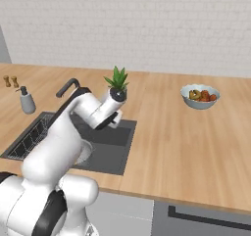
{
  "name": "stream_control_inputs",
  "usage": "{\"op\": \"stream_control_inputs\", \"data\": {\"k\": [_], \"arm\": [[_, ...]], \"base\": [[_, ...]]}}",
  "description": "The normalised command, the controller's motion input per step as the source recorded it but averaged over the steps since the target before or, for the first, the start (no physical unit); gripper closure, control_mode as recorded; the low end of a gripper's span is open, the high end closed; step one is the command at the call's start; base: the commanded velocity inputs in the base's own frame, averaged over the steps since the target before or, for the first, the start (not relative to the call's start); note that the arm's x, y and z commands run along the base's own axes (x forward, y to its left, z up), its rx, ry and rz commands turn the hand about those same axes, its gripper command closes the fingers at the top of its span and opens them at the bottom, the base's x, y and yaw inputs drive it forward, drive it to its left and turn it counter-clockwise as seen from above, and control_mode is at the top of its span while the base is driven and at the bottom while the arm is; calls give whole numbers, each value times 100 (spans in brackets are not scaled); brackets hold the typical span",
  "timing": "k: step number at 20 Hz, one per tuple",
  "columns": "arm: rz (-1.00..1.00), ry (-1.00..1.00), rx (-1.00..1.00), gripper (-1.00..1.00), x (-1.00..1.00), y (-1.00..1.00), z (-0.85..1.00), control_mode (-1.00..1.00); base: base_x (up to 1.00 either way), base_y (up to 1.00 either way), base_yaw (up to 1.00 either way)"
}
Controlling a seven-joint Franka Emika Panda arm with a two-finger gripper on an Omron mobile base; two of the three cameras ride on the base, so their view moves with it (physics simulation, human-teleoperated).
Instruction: Put the colander in the sink, put the peach in the colander, and turn on the sink faucet and pour water over the colander.
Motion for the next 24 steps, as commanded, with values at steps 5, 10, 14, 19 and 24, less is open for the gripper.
{"op": "stream_control_inputs", "data": {"k": [5, 10, 14, 19, 24], "arm": [[0, -10, 22, -100, 65, 3, -4, -100], [0, -1, 13, -100, 89, 41, -19, -100], [0, 0, 8, -100, 78, 42, -18, -100], [0, 0, 1, -100, 18, 47, -24, -100], [0, 0, 0, -100, 30, 52, -32, -100]], "base": [[0, 0, 0], [0, 0, 0], [0, 0, 0], [0, 0, 0], [0, 0, 0]]}}
